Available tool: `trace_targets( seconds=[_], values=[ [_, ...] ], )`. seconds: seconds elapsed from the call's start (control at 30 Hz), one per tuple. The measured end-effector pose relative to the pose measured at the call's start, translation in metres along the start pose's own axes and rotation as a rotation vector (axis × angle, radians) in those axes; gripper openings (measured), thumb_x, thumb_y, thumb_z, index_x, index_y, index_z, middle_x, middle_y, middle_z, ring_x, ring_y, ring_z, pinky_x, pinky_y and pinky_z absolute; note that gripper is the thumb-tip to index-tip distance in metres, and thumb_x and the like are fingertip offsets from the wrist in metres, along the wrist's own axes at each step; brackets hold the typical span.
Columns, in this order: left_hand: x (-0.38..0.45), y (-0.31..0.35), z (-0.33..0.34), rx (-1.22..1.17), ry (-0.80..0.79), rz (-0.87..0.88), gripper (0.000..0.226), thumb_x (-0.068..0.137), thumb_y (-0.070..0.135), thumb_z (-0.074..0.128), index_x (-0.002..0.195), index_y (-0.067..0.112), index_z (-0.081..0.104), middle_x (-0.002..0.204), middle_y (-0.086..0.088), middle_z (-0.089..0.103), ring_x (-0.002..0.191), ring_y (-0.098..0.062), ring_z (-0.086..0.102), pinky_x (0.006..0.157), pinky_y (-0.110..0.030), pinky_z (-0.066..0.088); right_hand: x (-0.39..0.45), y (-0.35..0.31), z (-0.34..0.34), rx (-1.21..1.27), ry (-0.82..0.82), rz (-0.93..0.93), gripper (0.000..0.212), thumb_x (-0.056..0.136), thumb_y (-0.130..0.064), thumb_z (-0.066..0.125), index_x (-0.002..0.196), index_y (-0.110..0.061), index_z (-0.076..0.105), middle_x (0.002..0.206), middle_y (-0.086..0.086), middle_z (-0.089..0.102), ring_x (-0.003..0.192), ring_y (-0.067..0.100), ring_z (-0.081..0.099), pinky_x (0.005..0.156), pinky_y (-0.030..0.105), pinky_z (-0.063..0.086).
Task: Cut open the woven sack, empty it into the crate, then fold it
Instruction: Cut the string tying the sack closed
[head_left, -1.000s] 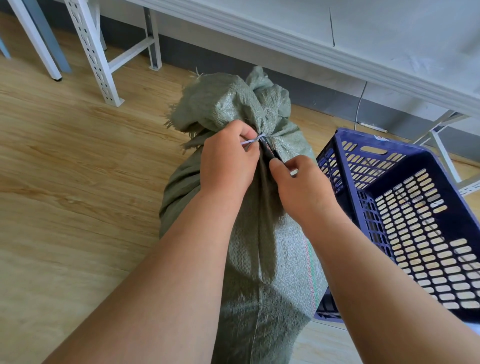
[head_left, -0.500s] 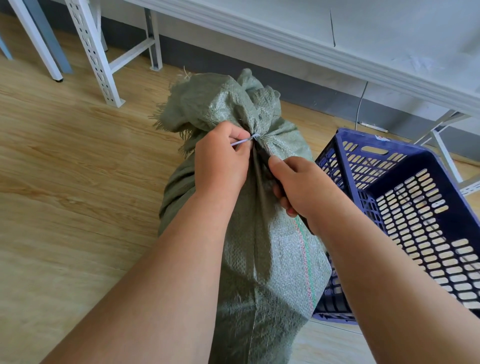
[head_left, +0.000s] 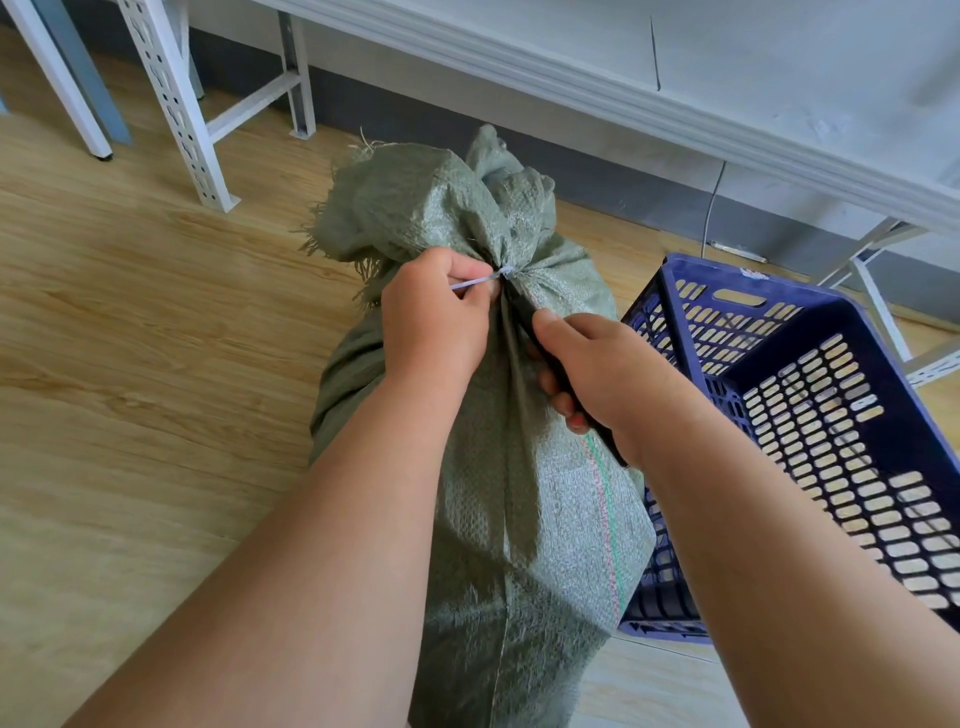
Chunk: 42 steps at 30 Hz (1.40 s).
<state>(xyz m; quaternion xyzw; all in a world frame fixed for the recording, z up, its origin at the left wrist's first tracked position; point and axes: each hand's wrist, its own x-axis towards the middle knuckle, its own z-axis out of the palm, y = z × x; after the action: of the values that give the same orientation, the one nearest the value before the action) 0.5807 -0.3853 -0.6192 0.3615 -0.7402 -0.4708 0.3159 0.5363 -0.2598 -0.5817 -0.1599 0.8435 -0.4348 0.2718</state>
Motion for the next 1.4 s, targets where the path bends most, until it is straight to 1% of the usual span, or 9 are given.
trace_targets(
  seconds=[0.47, 0.6, 0.7, 0.87, 0.97, 1.03, 1.17, 1.27, 1.4],
  values=[
    [0.005, -0.017, -0.012, 0.057, 0.053, -0.165, 0.011, 0.09, 0.021, 0.065, 0.098, 0.017, 0.071, 0.091, 0.004, 0.067, 0.089, -0.013, 0.063, 0.074, -0.018, 0.04, -0.005, -0.029, -0.028, 0.073, 0.027, -0.065, 0.037, 0.1, -0.041, 0.044, 0.091, -0.011, 0.062, 0.059, 0.0, 0.051, 0.042, 0.012, 0.04, 0.042, 0.024, 0.032],
    [-0.001, 0.006, -0.004, 0.042, -0.012, -0.024, 0.007, 0.088, 0.02, 0.066, 0.093, 0.025, 0.067, 0.083, 0.013, 0.063, 0.081, -0.007, 0.06, 0.064, -0.017, 0.041, 0.006, -0.029, -0.026, 0.013, 0.108, -0.078, 0.039, 0.098, -0.047, 0.045, 0.087, -0.013, 0.061, 0.063, 0.002, 0.054, 0.047, 0.015, 0.045, 0.047, 0.027, 0.038],
    [-0.005, 0.016, 0.003, 0.093, -0.05, 0.08, 0.01, 0.086, 0.02, 0.066, 0.092, 0.027, 0.068, 0.083, 0.014, 0.064, 0.084, -0.011, 0.064, 0.072, -0.025, 0.049, 0.011, -0.018, -0.01, -0.074, 0.212, -0.148, 0.036, 0.089, -0.053, 0.059, 0.081, -0.018, 0.06, 0.064, -0.004, 0.057, 0.055, 0.016, 0.053, 0.056, 0.029, 0.045],
    [-0.002, 0.022, -0.002, 0.179, -0.155, 0.192, 0.019, 0.092, 0.024, 0.058, 0.103, 0.026, 0.074, 0.1, 0.007, 0.072, 0.094, -0.013, 0.064, 0.078, -0.024, 0.047, 0.019, -0.003, -0.004, -0.053, 0.307, -0.175, 0.025, 0.083, -0.027, 0.071, 0.107, -0.022, 0.065, 0.08, -0.012, 0.061, 0.078, 0.014, 0.061, 0.067, 0.025, 0.046],
    [0.0, 0.038, -0.014, 0.295, 0.013, 0.282, 0.019, 0.094, 0.025, 0.055, 0.097, 0.028, 0.074, 0.103, 0.004, 0.065, 0.088, -0.015, 0.06, 0.075, -0.032, 0.051, 0.02, -0.001, -0.009, 0.04, 0.309, -0.182, 0.018, 0.084, -0.023, 0.071, 0.101, -0.028, 0.067, 0.08, -0.009, 0.065, 0.07, 0.014, 0.061, 0.063, 0.027, 0.048],
    [0.0, 0.057, -0.021, 0.136, 0.111, 0.324, 0.017, 0.096, 0.023, 0.052, 0.095, 0.023, 0.07, 0.095, 0.005, 0.065, 0.078, -0.01, 0.063, 0.069, -0.03, 0.056, 0.02, -0.002, -0.011, 0.177, 0.281, -0.172, 0.017, 0.083, -0.022, 0.072, 0.098, -0.027, 0.067, 0.076, -0.007, 0.064, 0.06, 0.011, 0.057, 0.058, 0.028, 0.046],
    [0.001, 0.101, -0.017, -0.277, -0.079, 0.235, 0.015, 0.1, 0.02, 0.047, 0.092, 0.019, 0.06, 0.083, 0.008, 0.067, 0.074, -0.005, 0.071, 0.063, -0.024, 0.06, 0.02, -0.021, -0.03, 0.635, 0.203, -0.122, 0.01, 0.091, -0.021, 0.066, 0.1, -0.016, 0.064, 0.078, 0.004, 0.068, 0.042, 0.009, 0.045, 0.043, 0.022, 0.039],
    [0.017, 0.121, -0.003, -0.289, -0.219, 0.175, 0.015, 0.099, 0.017, 0.05, 0.089, 0.017, 0.062, 0.079, 0.004, 0.069, 0.073, -0.01, 0.072, 0.062, -0.029, 0.061, 0.022, -0.038, -0.055, 0.98, 0.142, -0.092, 0.015, 0.092, -0.012, 0.063, 0.105, -0.006, 0.062, 0.082, 0.009, 0.068, 0.043, 0.007, 0.05, 0.041, 0.018, 0.041],
    [0.043, 0.143, 0.011, -0.246, -0.222, 0.126, 0.013, 0.097, 0.016, 0.053, 0.092, 0.011, 0.064, 0.076, 0.002, 0.069, 0.067, -0.014, 0.071, 0.057, -0.029, 0.059, 0.026, -0.058, -0.086, 1.006, 0.187, -0.149, 0.027, 0.084, 0.004, 0.067, 0.11, -0.002, 0.062, 0.071, 0.007, 0.064, 0.045, 0.007, 0.052, 0.042, 0.016, 0.041]
  ],
)
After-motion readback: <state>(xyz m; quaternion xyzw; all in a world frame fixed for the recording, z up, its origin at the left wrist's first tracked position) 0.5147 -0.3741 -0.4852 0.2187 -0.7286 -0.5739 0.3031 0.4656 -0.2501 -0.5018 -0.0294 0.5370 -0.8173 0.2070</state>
